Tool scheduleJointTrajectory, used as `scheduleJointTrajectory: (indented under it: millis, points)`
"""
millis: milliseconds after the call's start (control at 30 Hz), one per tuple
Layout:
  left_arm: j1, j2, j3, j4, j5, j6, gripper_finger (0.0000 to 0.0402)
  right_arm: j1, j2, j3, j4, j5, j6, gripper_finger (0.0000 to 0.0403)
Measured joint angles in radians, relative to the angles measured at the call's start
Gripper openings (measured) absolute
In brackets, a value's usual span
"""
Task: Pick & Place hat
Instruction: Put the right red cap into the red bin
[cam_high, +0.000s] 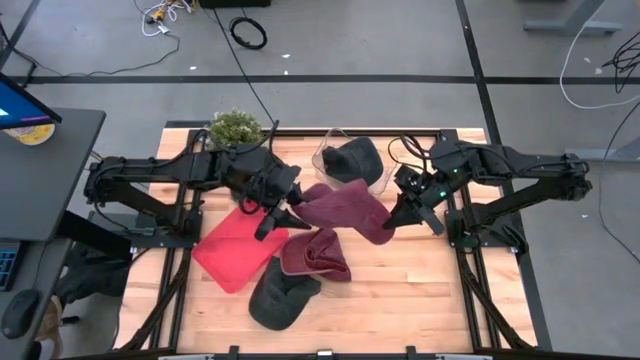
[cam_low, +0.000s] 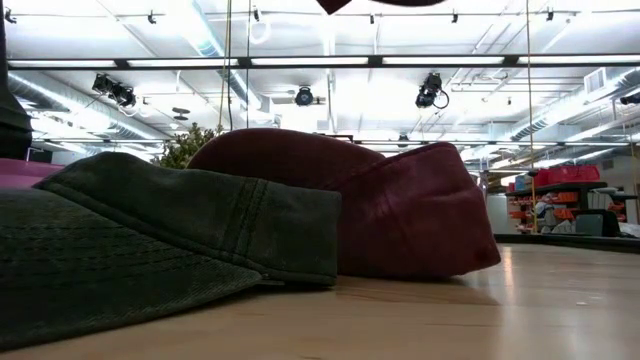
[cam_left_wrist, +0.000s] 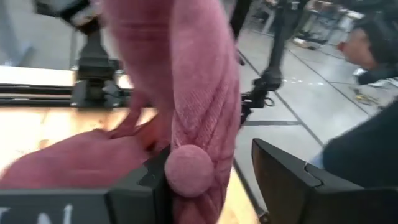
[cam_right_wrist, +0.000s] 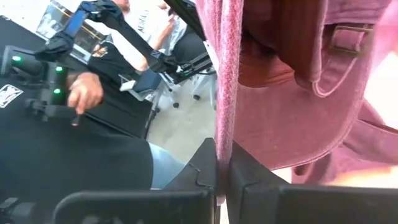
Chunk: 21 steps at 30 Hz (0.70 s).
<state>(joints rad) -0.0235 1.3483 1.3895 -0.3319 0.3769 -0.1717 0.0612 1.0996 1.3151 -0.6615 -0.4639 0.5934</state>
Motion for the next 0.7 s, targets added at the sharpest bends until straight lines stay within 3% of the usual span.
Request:
scheduleJointTrajectory:
  millis: [133,367,567,700]
  points:
    - [0.000,0.000,0.000,0.023,0.012,0.000,0.0152,-0.018,0.000,0.000,-0.033,0.001,-0.017,0.0003]
    - [0.004,0.000,0.000,0.027,0.012,0.001,0.0043,-0.037,0.000,0.000,-0.037,0.001,-0.051,0.0005]
    - [0.012,0.000,0.000,0.027,-0.006,0.026,0.0039,-0.048,0.003,0.000,-0.045,0.034,-0.027,0.0018]
    - [0.020,0.000,0.000,0.025,-0.018,0.025,0.0039,-0.048,0.002,0.000,-0.055,0.036,0.002,0.0069]
